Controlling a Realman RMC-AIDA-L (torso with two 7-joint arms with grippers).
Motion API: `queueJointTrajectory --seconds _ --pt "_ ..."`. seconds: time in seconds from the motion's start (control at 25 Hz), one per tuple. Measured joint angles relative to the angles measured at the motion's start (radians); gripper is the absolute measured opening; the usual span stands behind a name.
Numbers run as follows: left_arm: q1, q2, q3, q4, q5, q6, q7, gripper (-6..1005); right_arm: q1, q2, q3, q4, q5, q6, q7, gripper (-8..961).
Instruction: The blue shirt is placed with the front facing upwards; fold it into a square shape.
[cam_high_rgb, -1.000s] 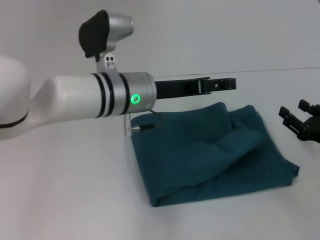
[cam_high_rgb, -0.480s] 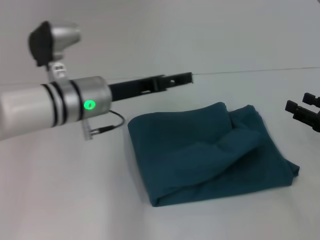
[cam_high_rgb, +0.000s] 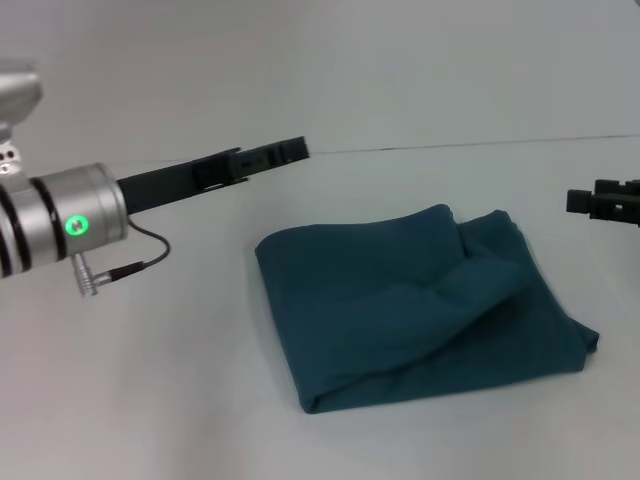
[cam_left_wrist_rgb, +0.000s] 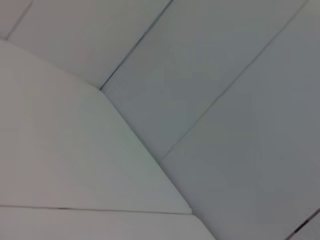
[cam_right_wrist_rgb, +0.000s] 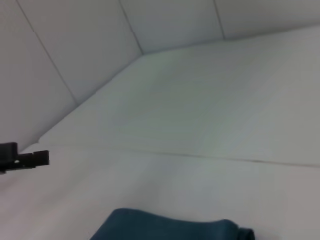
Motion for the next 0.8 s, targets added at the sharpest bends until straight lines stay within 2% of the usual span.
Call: queueJointTrajectory --seconds 0.2,0.44,0.6,0.8 --pt "0.018 0.001 -0.020 -0.004 -0.002 0.042 0.009 886 0.080 -0.014 -0.010 -0.073 -0.160 -0.072 0.195 676" --pt "0.019 0.008 -0.047 -0.008 -0.002 0.088 0.009 885 0.191 -0.032 -0.021 -0.084 -0.351 -0.170 0.356 674" --pt "0.019 0.011 -0.047 -0.009 0.000 0.100 0.008 885 0.245 -0.023 -0.080 -0.095 -0.464 -0.225 0.455 674" --pt "0.020 0.017 -0.048 -0.009 0.004 0.120 0.008 884 0.252 -0.019 -0.116 -0.088 -0.477 -0.229 0.506 673"
